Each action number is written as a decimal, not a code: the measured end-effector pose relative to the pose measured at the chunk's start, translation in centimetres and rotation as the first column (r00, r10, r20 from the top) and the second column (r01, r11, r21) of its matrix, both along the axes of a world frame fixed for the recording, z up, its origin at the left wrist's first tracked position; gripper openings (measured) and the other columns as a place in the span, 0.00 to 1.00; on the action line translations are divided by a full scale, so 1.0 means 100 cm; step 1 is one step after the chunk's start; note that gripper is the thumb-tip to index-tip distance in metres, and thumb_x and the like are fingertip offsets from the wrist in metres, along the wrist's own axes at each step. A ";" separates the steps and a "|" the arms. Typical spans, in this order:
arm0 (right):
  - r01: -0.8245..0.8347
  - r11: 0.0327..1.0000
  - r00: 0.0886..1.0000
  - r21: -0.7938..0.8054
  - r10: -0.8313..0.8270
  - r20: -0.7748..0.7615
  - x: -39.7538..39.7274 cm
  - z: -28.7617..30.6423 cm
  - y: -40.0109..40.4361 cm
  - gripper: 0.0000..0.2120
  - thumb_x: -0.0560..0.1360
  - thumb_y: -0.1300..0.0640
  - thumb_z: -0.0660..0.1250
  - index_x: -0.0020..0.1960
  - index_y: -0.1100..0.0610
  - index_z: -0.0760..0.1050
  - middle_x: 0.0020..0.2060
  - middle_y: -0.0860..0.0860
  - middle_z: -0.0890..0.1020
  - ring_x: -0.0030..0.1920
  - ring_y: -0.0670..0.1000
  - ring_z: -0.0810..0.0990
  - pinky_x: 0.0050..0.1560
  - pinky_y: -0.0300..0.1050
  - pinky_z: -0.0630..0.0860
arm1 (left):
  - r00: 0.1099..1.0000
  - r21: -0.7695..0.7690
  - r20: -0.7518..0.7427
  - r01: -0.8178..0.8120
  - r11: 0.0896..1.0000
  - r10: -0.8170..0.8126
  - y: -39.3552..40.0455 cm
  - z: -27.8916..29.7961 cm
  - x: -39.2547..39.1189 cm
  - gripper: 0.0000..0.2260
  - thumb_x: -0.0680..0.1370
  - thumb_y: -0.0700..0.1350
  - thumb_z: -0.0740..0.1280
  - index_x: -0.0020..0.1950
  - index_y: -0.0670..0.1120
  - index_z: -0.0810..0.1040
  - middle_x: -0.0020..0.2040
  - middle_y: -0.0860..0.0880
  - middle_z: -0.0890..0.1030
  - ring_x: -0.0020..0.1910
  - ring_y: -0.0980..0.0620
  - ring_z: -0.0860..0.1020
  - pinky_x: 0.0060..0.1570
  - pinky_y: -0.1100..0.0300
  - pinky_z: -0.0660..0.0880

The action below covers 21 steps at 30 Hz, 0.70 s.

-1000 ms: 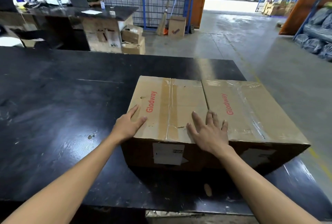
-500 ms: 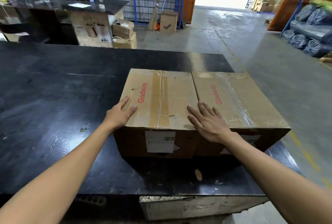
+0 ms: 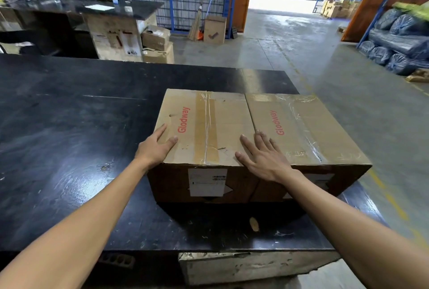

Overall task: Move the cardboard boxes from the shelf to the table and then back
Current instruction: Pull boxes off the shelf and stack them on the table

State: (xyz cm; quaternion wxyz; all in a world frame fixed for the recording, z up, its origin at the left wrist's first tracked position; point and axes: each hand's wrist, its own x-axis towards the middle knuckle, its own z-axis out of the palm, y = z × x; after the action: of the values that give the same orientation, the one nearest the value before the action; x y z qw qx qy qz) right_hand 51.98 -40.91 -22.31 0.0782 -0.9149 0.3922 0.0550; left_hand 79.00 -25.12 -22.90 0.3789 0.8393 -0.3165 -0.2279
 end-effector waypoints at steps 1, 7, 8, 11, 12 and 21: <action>0.008 1.000 1.000 0.007 -0.008 -0.005 0.001 0.001 0.001 0.36 0.77 0.29 0.39 0.80 0.42 0.40 0.80 0.59 0.41 0.79 0.56 0.37 0.77 0.54 0.36 | 1.000 0.001 0.006 0.003 1.000 -0.003 0.000 0.000 0.000 0.31 0.78 0.62 0.64 0.79 0.58 0.60 0.75 0.48 0.69 0.69 0.43 0.71 0.64 0.48 0.70; 0.076 0.993 0.997 0.095 -0.078 0.018 0.038 0.012 0.013 0.34 0.79 0.32 0.46 0.80 0.44 0.44 0.79 0.62 0.42 0.79 0.62 0.38 0.75 0.65 0.38 | 0.999 0.034 0.035 0.030 0.999 -0.031 0.008 0.006 0.000 0.29 0.81 0.58 0.61 0.80 0.54 0.58 0.73 0.48 0.70 0.66 0.45 0.73 0.54 0.57 0.70; 0.051 0.994 0.998 0.100 -0.055 0.038 0.048 0.013 0.017 0.33 0.80 0.33 0.46 0.80 0.45 0.45 0.79 0.62 0.42 0.78 0.62 0.38 0.75 0.66 0.38 | 0.999 0.030 0.043 0.021 0.999 -0.022 0.014 0.007 0.001 0.28 0.81 0.58 0.61 0.79 0.53 0.59 0.73 0.49 0.71 0.66 0.46 0.73 0.56 0.56 0.72; -0.095 0.993 0.991 0.075 0.087 0.102 0.088 0.011 0.034 0.32 0.80 0.35 0.47 0.80 0.46 0.47 0.80 0.61 0.44 0.79 0.61 0.39 0.75 0.66 0.38 | 0.998 -0.023 0.050 -0.042 0.999 0.043 0.046 0.007 0.002 0.26 0.81 0.58 0.62 0.77 0.53 0.65 0.72 0.49 0.73 0.69 0.47 0.72 0.66 0.51 0.70; -0.152 0.987 0.982 0.059 0.143 0.125 0.103 0.011 0.043 0.31 0.80 0.35 0.47 0.80 0.46 0.48 0.80 0.60 0.45 0.79 0.61 0.40 0.75 0.66 0.39 | 0.995 -0.027 0.058 -0.082 0.996 0.084 0.061 0.007 0.003 0.25 0.81 0.57 0.62 0.77 0.53 0.65 0.73 0.49 0.72 0.70 0.47 0.71 0.67 0.53 0.69; -0.715 0.696 0.689 0.060 0.688 0.229 0.213 0.020 0.176 0.29 0.81 0.38 0.50 0.79 0.48 0.55 0.80 0.58 0.52 0.79 0.57 0.47 0.75 0.62 0.48 | 0.688 0.022 0.081 -0.725 0.688 0.722 0.244 -0.001 -0.044 0.26 0.80 0.56 0.63 0.78 0.52 0.64 0.71 0.43 0.74 0.66 0.44 0.75 0.62 0.56 0.70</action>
State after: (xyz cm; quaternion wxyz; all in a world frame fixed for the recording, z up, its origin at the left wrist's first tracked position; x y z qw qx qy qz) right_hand 73.24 -23.30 -20.31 0.1539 -0.9878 -0.0023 0.0223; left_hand 74.57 -0.70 -23.03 0.4056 0.9125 0.0335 -0.0408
